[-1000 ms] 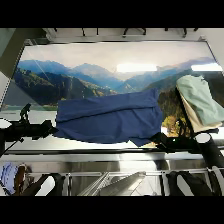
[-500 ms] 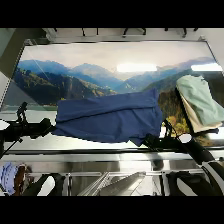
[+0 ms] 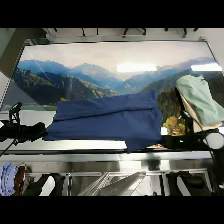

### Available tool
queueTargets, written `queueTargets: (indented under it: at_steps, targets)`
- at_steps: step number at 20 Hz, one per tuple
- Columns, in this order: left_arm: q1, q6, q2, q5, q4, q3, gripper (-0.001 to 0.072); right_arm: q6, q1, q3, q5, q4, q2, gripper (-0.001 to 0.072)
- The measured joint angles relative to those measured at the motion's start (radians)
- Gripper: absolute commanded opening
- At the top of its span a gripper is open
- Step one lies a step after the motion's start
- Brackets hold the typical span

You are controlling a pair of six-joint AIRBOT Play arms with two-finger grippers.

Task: Fold the shirts.

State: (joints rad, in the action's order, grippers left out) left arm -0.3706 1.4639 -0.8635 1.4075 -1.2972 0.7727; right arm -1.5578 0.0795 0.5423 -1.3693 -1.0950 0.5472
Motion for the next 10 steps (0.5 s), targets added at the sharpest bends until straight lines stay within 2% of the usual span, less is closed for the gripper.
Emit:
queueTargets:
  at_steps: [5, 7, 10]
  targets:
    - [0.122, 0.04, 0.165, 0.118, -0.19, -0.016, 0.0013, -0.071, 0.01, 0.177, -0.264, -0.127, -0.09, 0.0021]
    - [0.144, 0.047, 0.2, 0.145, -0.233, -0.018, 0.0013, -0.082, 0.011, 0.243, -0.296, -0.155, -0.088, 0.0021]
    - [0.159, 0.055, 0.166, 0.135, -0.249, -0.019, 0.0013, -0.064, 0.011, 0.327, -0.269, -0.166, 0.002, 0.0022]
